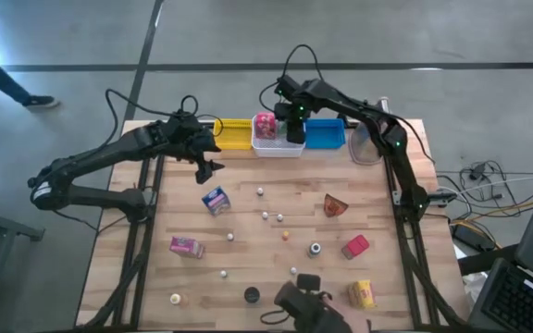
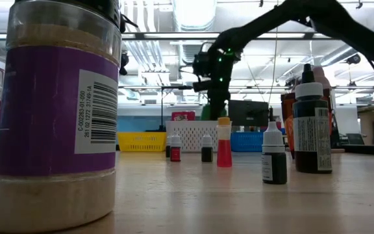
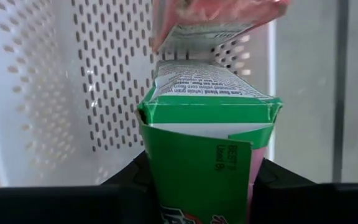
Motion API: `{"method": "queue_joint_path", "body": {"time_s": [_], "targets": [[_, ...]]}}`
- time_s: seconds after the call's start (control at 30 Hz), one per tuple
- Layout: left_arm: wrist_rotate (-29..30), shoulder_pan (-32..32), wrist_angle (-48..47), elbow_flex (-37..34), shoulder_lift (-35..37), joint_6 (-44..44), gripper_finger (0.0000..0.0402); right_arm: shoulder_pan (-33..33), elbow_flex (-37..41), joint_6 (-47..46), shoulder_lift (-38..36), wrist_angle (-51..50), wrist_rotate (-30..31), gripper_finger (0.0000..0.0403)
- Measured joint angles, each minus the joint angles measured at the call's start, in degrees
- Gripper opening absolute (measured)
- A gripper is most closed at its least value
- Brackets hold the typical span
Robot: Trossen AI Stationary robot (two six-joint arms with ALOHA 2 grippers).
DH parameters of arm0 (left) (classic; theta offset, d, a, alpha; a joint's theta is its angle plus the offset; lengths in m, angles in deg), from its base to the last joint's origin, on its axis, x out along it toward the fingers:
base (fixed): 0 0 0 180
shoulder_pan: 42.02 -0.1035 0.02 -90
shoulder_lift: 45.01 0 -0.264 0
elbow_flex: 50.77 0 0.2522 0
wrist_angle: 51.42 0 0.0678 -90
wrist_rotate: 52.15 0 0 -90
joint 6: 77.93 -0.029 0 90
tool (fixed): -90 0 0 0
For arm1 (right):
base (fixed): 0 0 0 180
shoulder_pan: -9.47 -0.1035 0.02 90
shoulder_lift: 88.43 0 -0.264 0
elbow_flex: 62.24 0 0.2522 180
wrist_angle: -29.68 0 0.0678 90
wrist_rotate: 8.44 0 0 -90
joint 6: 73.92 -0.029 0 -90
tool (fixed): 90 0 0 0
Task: Pick & Place Kitchen Items
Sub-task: Put the green cereal box into the white basket, then put the blue cereal box into the white basket
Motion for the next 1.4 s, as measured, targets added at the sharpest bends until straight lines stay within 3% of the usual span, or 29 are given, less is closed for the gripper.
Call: {"method": "queue_joint_path", "body": {"time_s": [0.13, 0.5, 0.97, 1.13, 1.4], "targets": [[0.00, -0.01, 0.00, 0.00, 0.00, -0.61, 0.0284, 0.53, -0.04, -0.12, 0.98, -0.01, 0.14, 0.0122], [0.00, 0.00, 0.02, -0.02, 0.00, -0.73, 0.0284, 0.75, 0.09, 2.03, 1.06, 3.24, 0.31, 0.0197], [0.00, -0.01, 0.00, -0.02, 0.00, -0.76, 0.0284, 0.14, -3.82, 2.81, -1.46, -0.04, 1.29, 0.0248], [0.00, 0.01, -1.04, -0.04, 0.00, -0.18, 0.0284, -1.18, -6.50, 1.02, -4.71, -5.43, -0.40, 0.0248], [-0.06, 0.27, -5.42, -0.06, -0.01, -0.35, 0.0284, -6.05, -9.09, -3.25, -11.98, -13.99, -5.03, 0.0196]]}}
